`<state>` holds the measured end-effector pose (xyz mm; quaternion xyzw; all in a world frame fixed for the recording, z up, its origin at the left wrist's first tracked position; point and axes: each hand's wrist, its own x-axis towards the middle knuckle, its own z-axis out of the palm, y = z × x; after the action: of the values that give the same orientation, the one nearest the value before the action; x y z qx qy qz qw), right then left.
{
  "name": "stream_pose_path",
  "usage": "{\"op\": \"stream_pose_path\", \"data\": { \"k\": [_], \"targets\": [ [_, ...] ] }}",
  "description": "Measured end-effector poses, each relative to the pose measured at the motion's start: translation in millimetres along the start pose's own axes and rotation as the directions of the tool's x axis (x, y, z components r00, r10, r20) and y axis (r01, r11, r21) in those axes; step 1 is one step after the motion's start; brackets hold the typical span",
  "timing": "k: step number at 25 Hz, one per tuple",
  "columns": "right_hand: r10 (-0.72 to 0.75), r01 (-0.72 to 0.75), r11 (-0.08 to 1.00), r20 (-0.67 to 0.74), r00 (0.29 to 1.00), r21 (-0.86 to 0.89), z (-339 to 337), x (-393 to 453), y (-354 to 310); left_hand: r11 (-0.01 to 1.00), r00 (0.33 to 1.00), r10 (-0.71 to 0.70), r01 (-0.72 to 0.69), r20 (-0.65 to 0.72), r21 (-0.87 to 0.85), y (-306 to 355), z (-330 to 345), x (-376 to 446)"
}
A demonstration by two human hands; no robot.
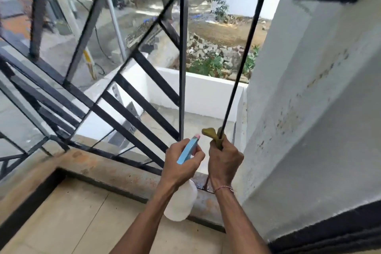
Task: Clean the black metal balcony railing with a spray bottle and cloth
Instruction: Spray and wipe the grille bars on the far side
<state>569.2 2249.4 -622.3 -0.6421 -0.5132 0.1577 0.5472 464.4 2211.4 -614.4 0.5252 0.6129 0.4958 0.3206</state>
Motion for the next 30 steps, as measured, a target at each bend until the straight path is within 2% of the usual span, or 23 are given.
{"op": "stream_pose_path", "data": {
  "k": [4,8,12,15,18,24,30],
  "targets": [
    [0.022,-0.022,1.000,-0.010,1.000,-0.018,-29.0,31.0,-72.0,0.997,0.995,-0.068,0.071,0.067,-0.036,68.9,-23.9,17.3],
    [0.023,-0.022,0.999,0.013,1.000,-0.029,-52.0,53.6,-127.4,0.995,0.992,-0.057,0.065,0.116,-0.071,129.4,-34.7,33.9],
    [0.021,-0.020,1.000,0.043,0.999,-0.023,-74.6,77.4,-175.4,0.992,0.993,-0.049,0.061,0.109,-0.114,180.2,-48.6,44.9],
    [-0.006,0.006,1.000,-0.008,1.000,-0.026,-89.9,94.5,-211.4,0.990,0.991,-0.055,0.070,0.124,-0.124,209.3,-56.0,42.0],
    [0.066,-0.066,0.998,-0.061,0.996,-0.003,-97.4,103.5,-241.8,0.986,0.988,-0.065,0.085,0.140,-0.144,232.3,-67.4,38.9],
    [0.172,-0.160,0.983,-0.153,0.973,0.089,-92.0,101.8,-259.4,0.989,0.988,-0.044,0.064,0.150,-0.137,245.5,-80.8,42.2],
    [-0.008,0.002,0.999,-0.118,0.993,-0.047,-81.2,98.6,-225.1,0.993,0.989,-0.036,0.051,0.144,-0.102,222.3,-75.3,39.8]
  ]
}}
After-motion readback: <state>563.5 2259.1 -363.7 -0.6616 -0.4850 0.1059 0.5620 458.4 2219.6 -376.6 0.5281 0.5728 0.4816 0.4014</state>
